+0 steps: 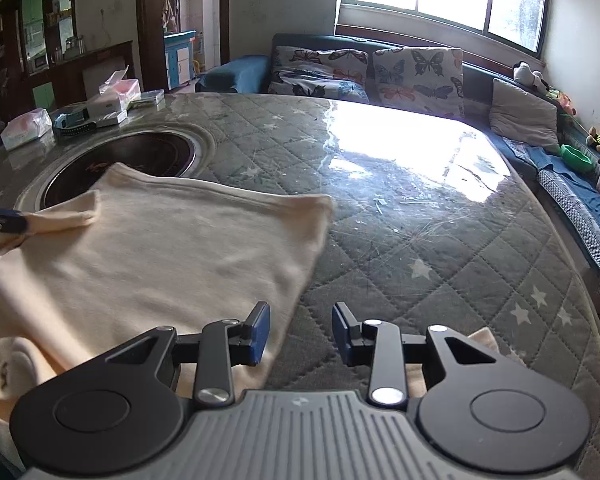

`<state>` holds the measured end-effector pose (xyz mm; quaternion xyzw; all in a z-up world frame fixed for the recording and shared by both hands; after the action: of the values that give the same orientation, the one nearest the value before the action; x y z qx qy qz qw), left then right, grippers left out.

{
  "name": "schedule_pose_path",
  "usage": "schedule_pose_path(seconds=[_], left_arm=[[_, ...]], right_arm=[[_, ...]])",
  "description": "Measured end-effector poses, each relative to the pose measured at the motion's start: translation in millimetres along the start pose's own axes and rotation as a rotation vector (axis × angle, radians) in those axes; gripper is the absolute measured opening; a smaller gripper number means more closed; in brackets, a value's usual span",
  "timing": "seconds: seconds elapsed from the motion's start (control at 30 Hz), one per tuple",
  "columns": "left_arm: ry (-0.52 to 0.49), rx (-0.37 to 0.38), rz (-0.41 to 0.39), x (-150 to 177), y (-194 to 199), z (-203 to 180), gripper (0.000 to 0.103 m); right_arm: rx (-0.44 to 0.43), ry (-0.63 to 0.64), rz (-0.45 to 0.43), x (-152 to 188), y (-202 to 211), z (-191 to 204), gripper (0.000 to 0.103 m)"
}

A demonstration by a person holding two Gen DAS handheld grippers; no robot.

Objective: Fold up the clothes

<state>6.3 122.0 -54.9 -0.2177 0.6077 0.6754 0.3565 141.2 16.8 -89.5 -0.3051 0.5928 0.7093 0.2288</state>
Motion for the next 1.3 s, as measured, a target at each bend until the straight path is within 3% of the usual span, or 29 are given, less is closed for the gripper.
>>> schedule_pose_path(seconds=[0.27,0.53,0.7,0.9,1.03,1.2,1.3], left_arm=[[0.148,-0.147,0.073,34,16,68,0.007],[0.277,-0.378,0.146,76,51,115,0.012],[0.232,-0.259,0.088,54,52,98,0.017],[0.137,-0.063,0.063,8,7,50,0.026],[0.076,-0.012,0.082,-14,-33,31,0.03],[0.035,-0.012,0.112,-34,-76,23,0.034],[0.001,-0.006,0.115,-43,-94,21,0.034]], right_arm=[[-0.009,-0.001,0.025,0,-12,1,0.036],[0.003,0.017,0.04,-5,-23,2,0.038],[-0.005,0.005,0.04,-11,-27,2,0.038],[-0.014,-0.041,0.035,-29,-40,-5,0.037],[-0.017,-0.077,0.034,-43,-53,-12,0.037],[-0.027,-0.097,0.049,-54,-72,-14,0.036],[-0.044,-0.087,0.055,-60,-81,-12,0.03]])
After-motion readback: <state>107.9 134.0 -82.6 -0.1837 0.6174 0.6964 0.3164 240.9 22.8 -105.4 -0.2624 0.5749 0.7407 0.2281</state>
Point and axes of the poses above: each gripper's, at about its wrist camera, not at the fingertips, and y roughly against the way its jaws point, z to its left, x to its underside, the point moved 8 cm from there along -y, roughly the way its jaws point, and after that the axes turned 12 degrees about -y, right-handed, at the moved point
